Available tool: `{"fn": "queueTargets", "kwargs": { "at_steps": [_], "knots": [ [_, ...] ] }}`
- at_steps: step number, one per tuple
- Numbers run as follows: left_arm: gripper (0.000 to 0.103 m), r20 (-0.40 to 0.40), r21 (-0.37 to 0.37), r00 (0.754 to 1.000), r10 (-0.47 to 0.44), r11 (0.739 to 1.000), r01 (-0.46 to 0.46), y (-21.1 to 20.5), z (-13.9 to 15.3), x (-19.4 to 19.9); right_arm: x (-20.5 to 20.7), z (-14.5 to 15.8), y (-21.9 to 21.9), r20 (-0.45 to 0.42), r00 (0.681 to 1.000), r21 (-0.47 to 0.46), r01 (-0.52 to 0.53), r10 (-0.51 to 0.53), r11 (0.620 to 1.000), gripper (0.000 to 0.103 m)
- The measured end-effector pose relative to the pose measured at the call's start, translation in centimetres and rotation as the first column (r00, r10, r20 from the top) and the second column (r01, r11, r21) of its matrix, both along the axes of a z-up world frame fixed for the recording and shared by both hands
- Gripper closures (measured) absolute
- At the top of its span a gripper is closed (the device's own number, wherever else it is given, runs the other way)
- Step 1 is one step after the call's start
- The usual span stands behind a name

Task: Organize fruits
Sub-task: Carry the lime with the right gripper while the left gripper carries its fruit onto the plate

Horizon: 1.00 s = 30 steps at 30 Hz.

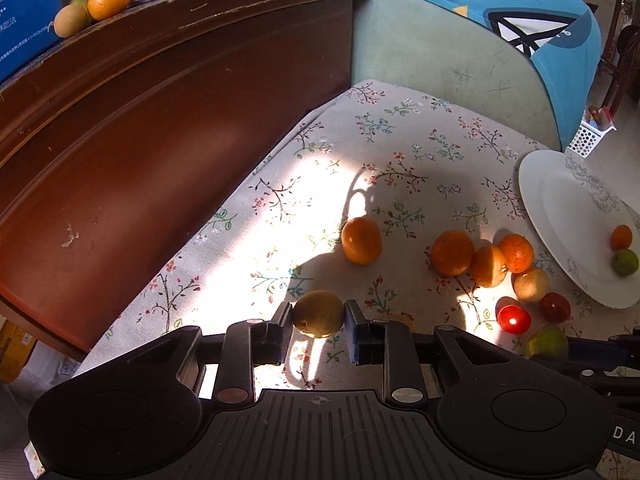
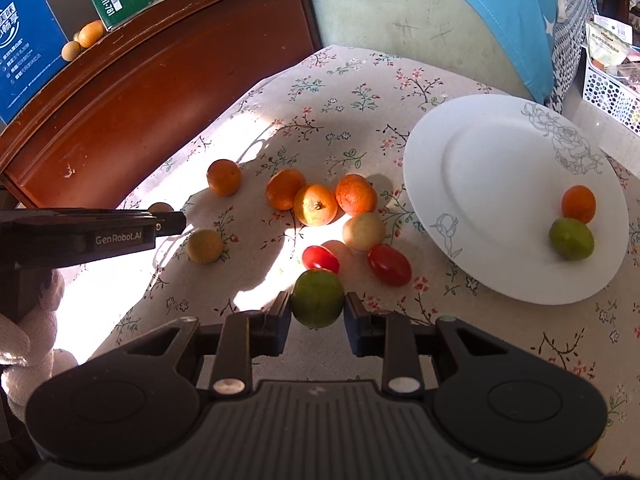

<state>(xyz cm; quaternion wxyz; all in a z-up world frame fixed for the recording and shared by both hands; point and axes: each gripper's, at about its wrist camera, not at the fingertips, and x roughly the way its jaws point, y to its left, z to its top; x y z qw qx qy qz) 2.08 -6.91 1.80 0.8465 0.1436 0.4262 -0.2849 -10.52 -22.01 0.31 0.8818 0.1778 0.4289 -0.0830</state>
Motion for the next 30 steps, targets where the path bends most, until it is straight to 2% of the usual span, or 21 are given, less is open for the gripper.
{"fn": "queueTargets", "kwargs": {
  "at_steps": [11,17,20,25,30],
  "knots": [
    [0.078,0.008,-0.076,0.988,-0.153,0.985,0.153,-4.4,3.0,-3.3,-1.5,3.5,-3.7,0.074,0.995,-0.039,0.073,-0.07,0.997,0.074],
    [0.078,0.043,-0.1,0.966,-0.255,0.961,0.259,-7.3,5.0,-4.9,-2.3,5.3,-6.2,0.126,0.989,-0.068,0.085,-0.076,0.994,0.075],
    [0.078,0.074,-0.088,0.954,-0.291,0.951,0.297,-8.6,5.5,-5.2,-2.3,5.6,-7.6,0.145,0.983,-0.072,0.121,-0.109,0.99,0.074],
    [0.078,0.059,-0.082,0.948,-0.312,0.945,0.316,-10.5,5.0,-5.2,-2.0,4.9,-9.1,0.127,0.981,-0.07,0.156,-0.146,0.985,0.074],
    [0.078,0.027,-0.046,0.945,-0.326,0.944,0.327,-12.5,3.1,-5.6,-1.6,3.9,-10.0,0.095,0.982,-0.082,0.169,-0.161,0.982,0.075]
  ]
}}
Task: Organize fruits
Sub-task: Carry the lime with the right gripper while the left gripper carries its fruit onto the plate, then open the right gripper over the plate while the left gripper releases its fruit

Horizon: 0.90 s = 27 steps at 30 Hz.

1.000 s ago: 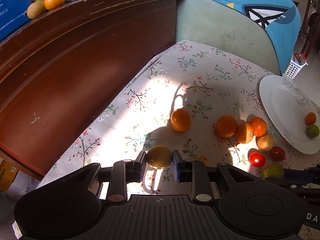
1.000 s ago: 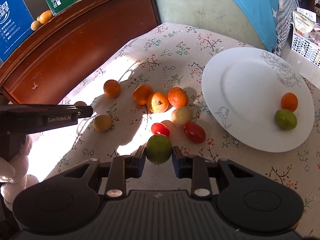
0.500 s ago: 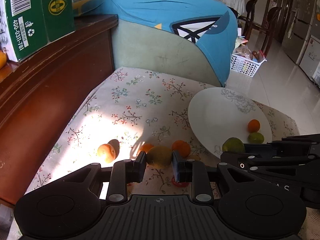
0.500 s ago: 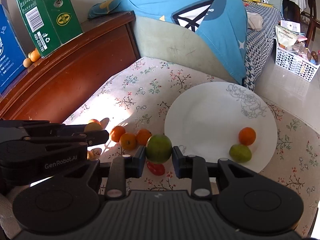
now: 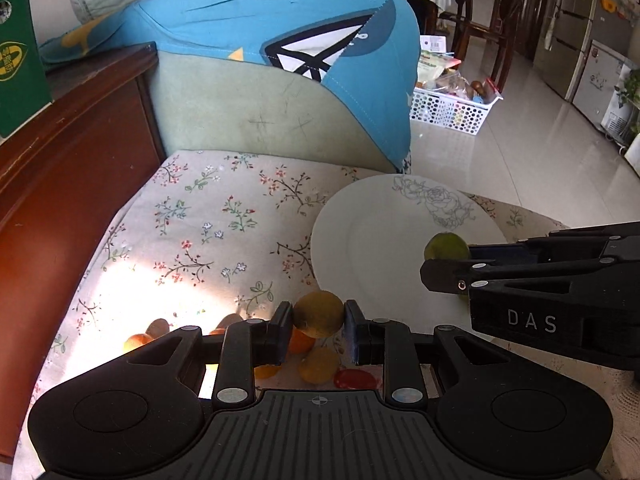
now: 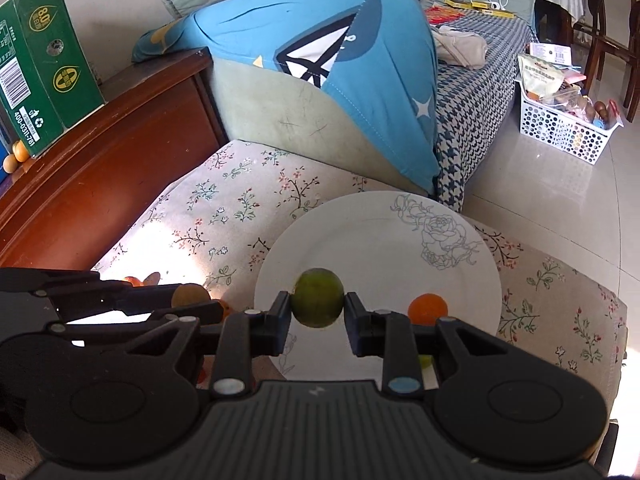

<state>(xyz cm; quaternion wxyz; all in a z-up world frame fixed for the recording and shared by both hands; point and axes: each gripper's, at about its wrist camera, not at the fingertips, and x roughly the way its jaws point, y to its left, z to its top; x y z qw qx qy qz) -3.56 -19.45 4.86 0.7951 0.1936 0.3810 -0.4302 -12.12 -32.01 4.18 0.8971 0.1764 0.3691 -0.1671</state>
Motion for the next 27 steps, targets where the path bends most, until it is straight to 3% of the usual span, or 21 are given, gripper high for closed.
{"fn": "queueTargets", "kwargs": {
  "at_steps": [13,20,22,23,27],
  "knots": [
    [0.078,0.006,0.041,0.999,-0.044,0.998,0.044,-3.4,-1.5,-1.0,-0.4,-1.7,-3.3,-0.029,0.995,0.072,0.102,-0.1,0.992,0.074],
    [0.075,-0.004,0.045,0.999,-0.049,0.998,0.05,-3.8,-1.4,-1.2,-0.4,-1.6,-3.2,-0.02,0.993,0.065,0.116,-0.115,0.991,0.071],
    [0.065,-0.002,0.048,0.999,-0.04,0.998,0.04,-3.8,-1.3,-1.2,-0.4,-1.5,-3.2,-0.02,0.993,0.066,0.119,-0.118,0.991,0.071],
    [0.055,0.004,0.047,0.999,-0.036,0.998,0.036,-3.8,-1.2,-1.2,-0.4,-1.4,-3.2,-0.019,0.992,0.065,0.123,-0.122,0.99,0.07],
    [0.038,0.03,0.056,0.999,-0.042,0.998,0.041,-3.7,-0.9,-1.5,-0.5,-1.2,-3.1,-0.013,0.992,0.065,0.129,-0.128,0.99,0.066]
  ]
}}
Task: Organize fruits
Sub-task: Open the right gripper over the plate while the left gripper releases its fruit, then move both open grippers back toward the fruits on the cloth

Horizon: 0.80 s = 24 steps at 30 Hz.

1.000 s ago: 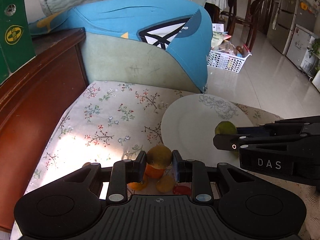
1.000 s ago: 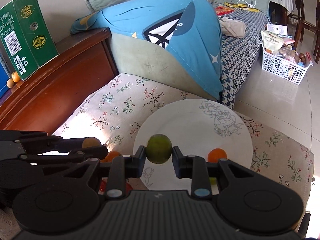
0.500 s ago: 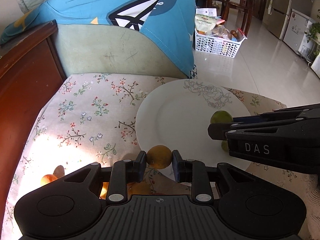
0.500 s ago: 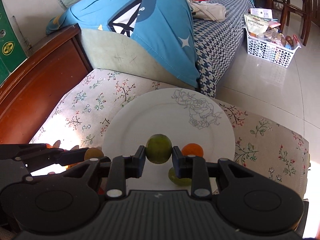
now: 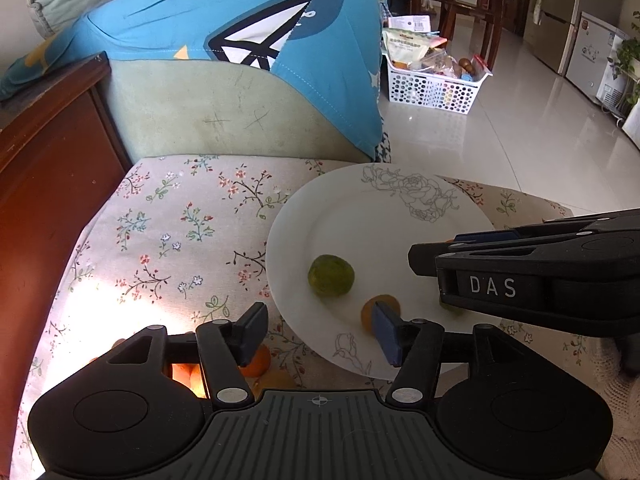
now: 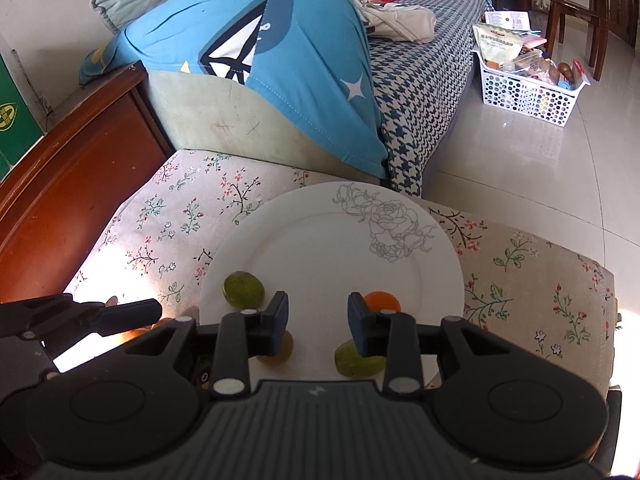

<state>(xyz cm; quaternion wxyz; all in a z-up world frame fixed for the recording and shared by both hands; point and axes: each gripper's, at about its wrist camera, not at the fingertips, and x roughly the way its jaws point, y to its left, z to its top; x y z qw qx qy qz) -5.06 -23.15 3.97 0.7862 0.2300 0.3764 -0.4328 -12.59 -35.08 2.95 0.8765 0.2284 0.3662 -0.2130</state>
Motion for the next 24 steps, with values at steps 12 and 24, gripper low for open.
{"fn": "queueTargets", "kwargs": {
  "at_steps": [12,24],
  "knots": [
    [0.027,0.019,0.047,0.999,0.03,0.998,-0.031,1.4,0.2,0.5,0.3,-0.1,1.1,-0.014,1.0,0.013,-0.014,0.014,1.0,0.064],
    [0.027,0.019,0.089,0.998,0.066,0.994,-0.067,3.6,0.0,1.2,1.0,-0.4,3.2,-0.024,0.998,0.018,-0.064,0.065,0.998,0.064]
  ]
}}
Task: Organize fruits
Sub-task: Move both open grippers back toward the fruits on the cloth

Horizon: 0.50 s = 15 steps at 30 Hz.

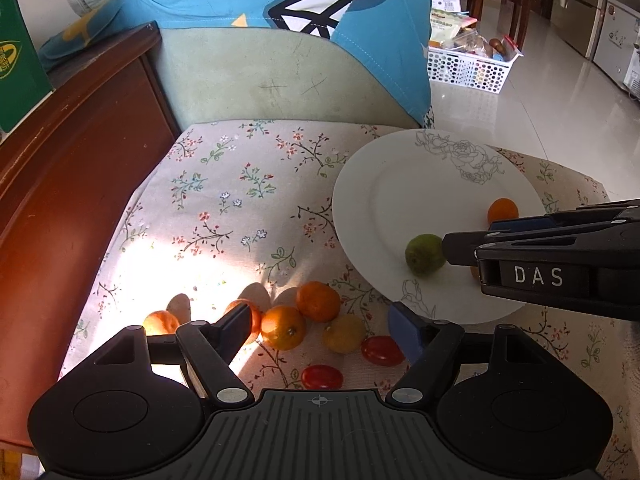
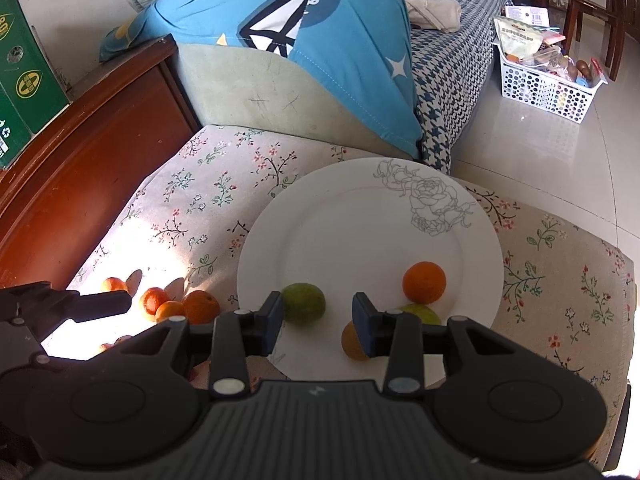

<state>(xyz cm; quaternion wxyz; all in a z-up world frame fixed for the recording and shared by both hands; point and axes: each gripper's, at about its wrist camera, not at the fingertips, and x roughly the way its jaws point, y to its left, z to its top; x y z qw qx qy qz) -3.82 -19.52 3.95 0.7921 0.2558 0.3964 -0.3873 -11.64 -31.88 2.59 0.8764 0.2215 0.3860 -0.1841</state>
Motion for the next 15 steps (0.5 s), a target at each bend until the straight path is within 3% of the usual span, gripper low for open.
{"fn": "queueTargets", "kwargs": {
  "at_steps": [15],
  "knots": [
    [0.027,-0.05,0.013,0.995,0.086,0.996,-0.086,3.6,0.0,3.1,-0.2,-0.1,3.1,-0.016,0.996,0.008,-0.087,0.087,0.996,0.064]
  ]
}}
